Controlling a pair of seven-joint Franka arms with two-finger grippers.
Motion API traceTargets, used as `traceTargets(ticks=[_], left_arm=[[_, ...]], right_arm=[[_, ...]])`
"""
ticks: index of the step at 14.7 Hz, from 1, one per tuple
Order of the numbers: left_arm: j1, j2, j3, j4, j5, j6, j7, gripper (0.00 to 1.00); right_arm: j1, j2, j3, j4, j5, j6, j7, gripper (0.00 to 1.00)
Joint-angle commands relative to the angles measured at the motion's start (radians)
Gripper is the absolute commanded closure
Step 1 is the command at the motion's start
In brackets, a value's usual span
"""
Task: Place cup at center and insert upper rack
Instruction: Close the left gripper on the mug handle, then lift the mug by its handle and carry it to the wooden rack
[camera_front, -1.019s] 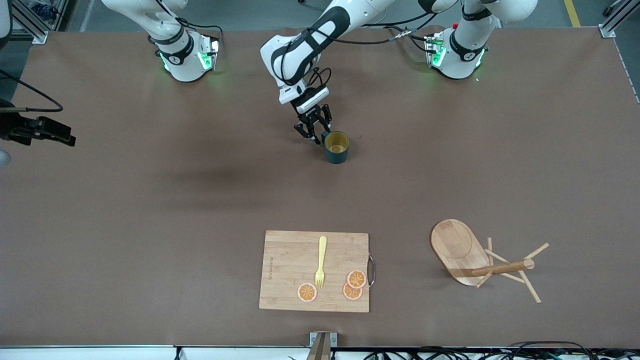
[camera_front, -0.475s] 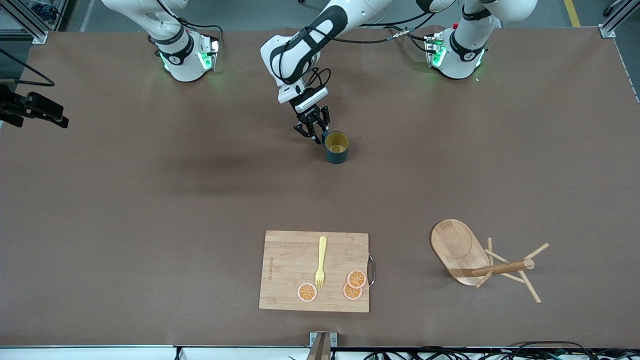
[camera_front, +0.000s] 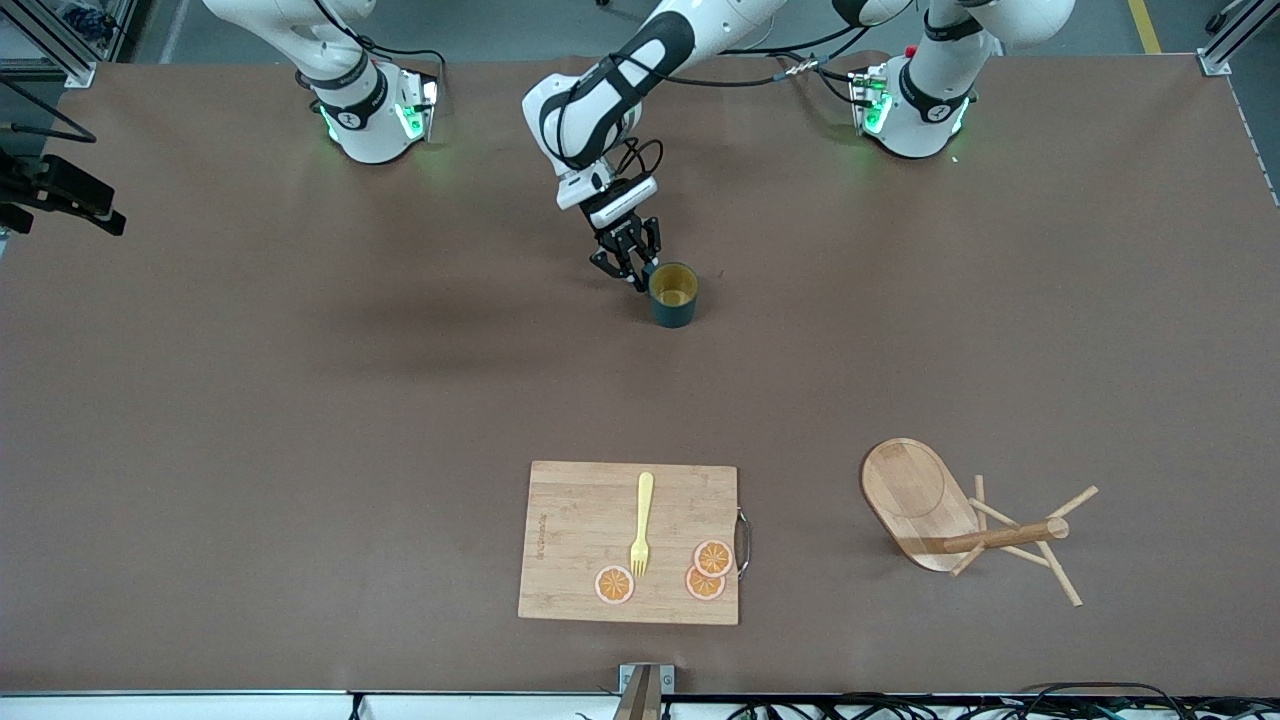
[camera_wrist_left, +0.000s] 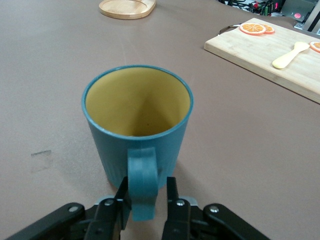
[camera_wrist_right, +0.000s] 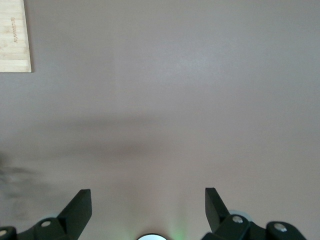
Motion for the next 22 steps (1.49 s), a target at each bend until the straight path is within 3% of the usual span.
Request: traceTargets(ticks=[1,5,8,13,18,22], left_arm=[[-0.01,0.019,0.006,0.023,0.023,-0.03,-0.008,0.74],[-0.009,0.009,0.006,0.024,0.02,-0.033,0.004,0.99],[0.017,-0.049,0.004,0.038,-0.016,-0.037,0.068,1.0],[0.152,-0.245,0.003,0.081,-0.272,-0.037,0.259,1.0],[0.347,-0.397,0.0,0.162,-0.57,-0.033,0.544,1.0],[0.538,-0.441,-0.002,0.225,-0.797,-0.031,0.736,1.0]], right_arm=[[-0.007,-0.064,0.006,-0.035,0.009,0.007,0.006,0.0],[-0.014,-0.078,0.003,-0.035,0.015,-0.011,0.011,0.0],[-0.014,-0.079,0.004,-0.033,0.018,-0.016,0.011,0.0],[-0.014,-0.081,0.003,-0.033,0.039,-0.046,0.011,0.0],[-0.014,-0.081,0.003,-0.032,0.039,-0.043,0.007,0.0],[-0.016,-0.079,0.001,-0.032,0.039,-0.042,0.007,0.0]])
